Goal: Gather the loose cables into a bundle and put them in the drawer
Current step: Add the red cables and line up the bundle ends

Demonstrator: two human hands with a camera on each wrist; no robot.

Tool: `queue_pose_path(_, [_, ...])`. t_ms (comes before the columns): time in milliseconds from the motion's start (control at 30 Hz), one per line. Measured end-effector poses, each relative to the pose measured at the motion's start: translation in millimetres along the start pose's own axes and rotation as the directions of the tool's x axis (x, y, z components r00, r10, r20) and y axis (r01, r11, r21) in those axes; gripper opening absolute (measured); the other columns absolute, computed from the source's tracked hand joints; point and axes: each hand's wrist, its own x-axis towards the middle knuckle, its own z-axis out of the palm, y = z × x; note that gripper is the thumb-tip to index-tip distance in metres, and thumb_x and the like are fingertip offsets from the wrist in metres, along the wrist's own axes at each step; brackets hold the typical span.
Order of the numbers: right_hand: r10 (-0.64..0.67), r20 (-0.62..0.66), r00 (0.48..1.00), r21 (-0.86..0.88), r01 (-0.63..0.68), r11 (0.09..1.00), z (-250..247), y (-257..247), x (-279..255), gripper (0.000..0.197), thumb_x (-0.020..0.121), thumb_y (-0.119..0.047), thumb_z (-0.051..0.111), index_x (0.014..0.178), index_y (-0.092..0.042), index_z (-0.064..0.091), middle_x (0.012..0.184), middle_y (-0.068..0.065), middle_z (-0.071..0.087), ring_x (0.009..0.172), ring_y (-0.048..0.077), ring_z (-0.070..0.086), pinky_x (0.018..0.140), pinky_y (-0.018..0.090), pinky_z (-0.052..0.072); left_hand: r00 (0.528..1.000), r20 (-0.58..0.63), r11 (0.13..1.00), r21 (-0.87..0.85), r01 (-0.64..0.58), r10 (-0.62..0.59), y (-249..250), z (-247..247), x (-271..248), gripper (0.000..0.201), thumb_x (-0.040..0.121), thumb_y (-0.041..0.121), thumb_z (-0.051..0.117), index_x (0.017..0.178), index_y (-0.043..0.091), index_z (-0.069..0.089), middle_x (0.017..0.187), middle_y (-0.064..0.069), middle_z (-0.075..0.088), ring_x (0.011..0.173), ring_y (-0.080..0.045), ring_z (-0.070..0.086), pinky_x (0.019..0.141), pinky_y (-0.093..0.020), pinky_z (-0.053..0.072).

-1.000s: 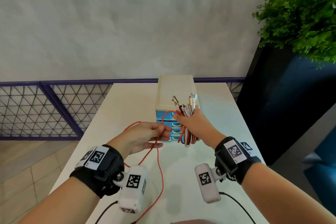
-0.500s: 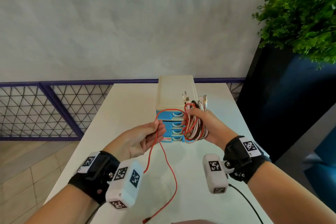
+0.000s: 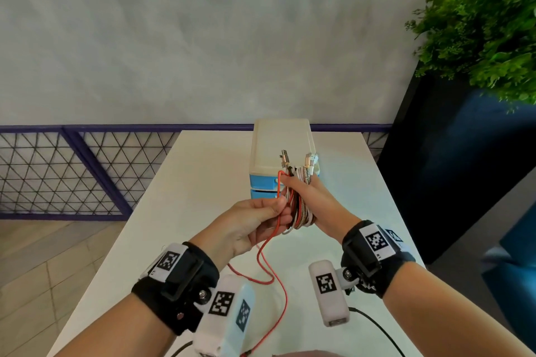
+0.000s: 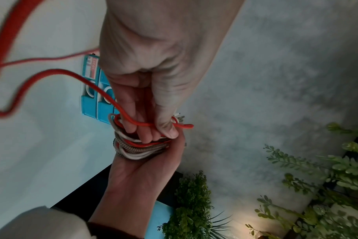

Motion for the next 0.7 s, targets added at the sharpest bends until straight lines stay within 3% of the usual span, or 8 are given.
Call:
queue_pose_path(133, [-0.015,0.042,0.999,-0.010,0.016,1.000,-0.8,-3.1,-3.3,0.080,0.061,-0.070,0.074,0.126,-0.026,0.056,0.112,0.002,0.072,0.103,0.022,0.069,0.094,0.046,0.052,1.000,-0.002,1.000,-0.017,0.004,-0.004,0.2,0.3,0.8,0.009,0.081,0.013,0.068,0.082,0.004,0.065,0.061,-0.005,0.071,0.053,-0.009,0.068,0.050,-0.021,0.057])
queue_pose_path(200, [-0.019,0.059,0.998,-0.089,0.024,0.996,0.9,-4.0,-3.6,0.082,0.059,-0.070,0.077,0.125,-0.026,0.055,0.106,-0.004,0.072,0.098,0.017,0.069,0.087,0.040,0.054,1.000,0.008,0.999,0.027,0.018,-0.018,-0.5,0.8,1.4,0.010,0.081,0.014,0.069,0.081,0.004,0.066,0.062,-0.006,0.071,0.053,-0.010,0.068,0.051,-0.022,0.058])
queue_pose_path(300, [-0.037,0.051,0.998,-0.211,0.047,0.976,4.7,-7.1,-6.9,0.048,0.073,-0.038,0.080,0.113,-0.023,0.059,0.088,-0.008,0.069,0.080,0.007,0.067,0.067,0.022,0.052,0.999,0.032,0.989,0.147,0.024,-0.029,-3.8,0.6,2.3,0.008,0.081,0.012,0.070,0.078,0.005,0.067,0.063,-0.004,0.070,0.052,-0.009,0.066,0.057,-0.023,0.059])
queue_pose_path(400, [-0.051,-0.080,0.995,-0.214,0.033,0.976,4.7,-8.8,-6.7,0.016,0.081,-0.012,0.066,0.095,-0.018,0.059,0.073,-0.001,0.064,0.059,0.010,0.064,0.050,0.020,0.050,0.999,0.045,0.981,0.192,-0.032,0.024,-4.8,1.8,4.0,0.009,0.082,0.015,0.069,0.081,0.007,0.067,0.067,-0.002,0.067,0.044,-0.005,0.053,0.047,-0.019,0.052])
queue_pose_path(533, [-0.030,-0.293,0.956,0.067,0.052,0.996,-8.7,-9.6,1.5,0.003,0.086,-0.009,0.061,0.088,-0.011,0.060,0.074,0.009,0.066,0.062,0.020,0.066,0.066,0.037,0.057,0.983,0.171,0.948,0.297,-0.114,0.065,-4.1,-3.1,1.8,0.025,0.097,0.028,0.050,0.081,0.012,0.060,0.061,0.003,0.051,0.039,-0.005,0.028,0.038,-0.016,0.028])
queue_pose_path(633, [0.041,-0.344,0.938,0.371,0.096,0.924,-29.0,-20.1,6.4,0.006,0.090,-0.010,0.059,0.084,-0.008,0.057,0.072,0.008,0.065,0.058,0.015,0.068,0.060,0.036,0.057,0.932,0.361,0.909,0.402,-0.112,-0.045,-13.8,-20.4,-1.5,0.035,0.101,0.033,0.037,0.078,0.015,0.057,0.054,0.005,0.037,0.043,-0.007,0.023,0.042,-0.017,0.024])
queue_pose_path(700, [0.060,-0.328,0.943,0.498,0.118,0.859,-43.4,-27.1,6.3,0.011,0.090,-0.013,0.058,0.080,-0.010,0.057,0.073,0.004,0.064,0.065,0.012,0.068,0.064,0.035,0.057,0.893,0.430,0.862,0.495,-0.111,-0.131,-23.1,-34.3,-1.1,0.035,0.102,0.031,0.035,0.079,0.016,0.056,0.057,0.006,0.036,0.047,-0.008,0.026,0.048,-0.018,0.025])
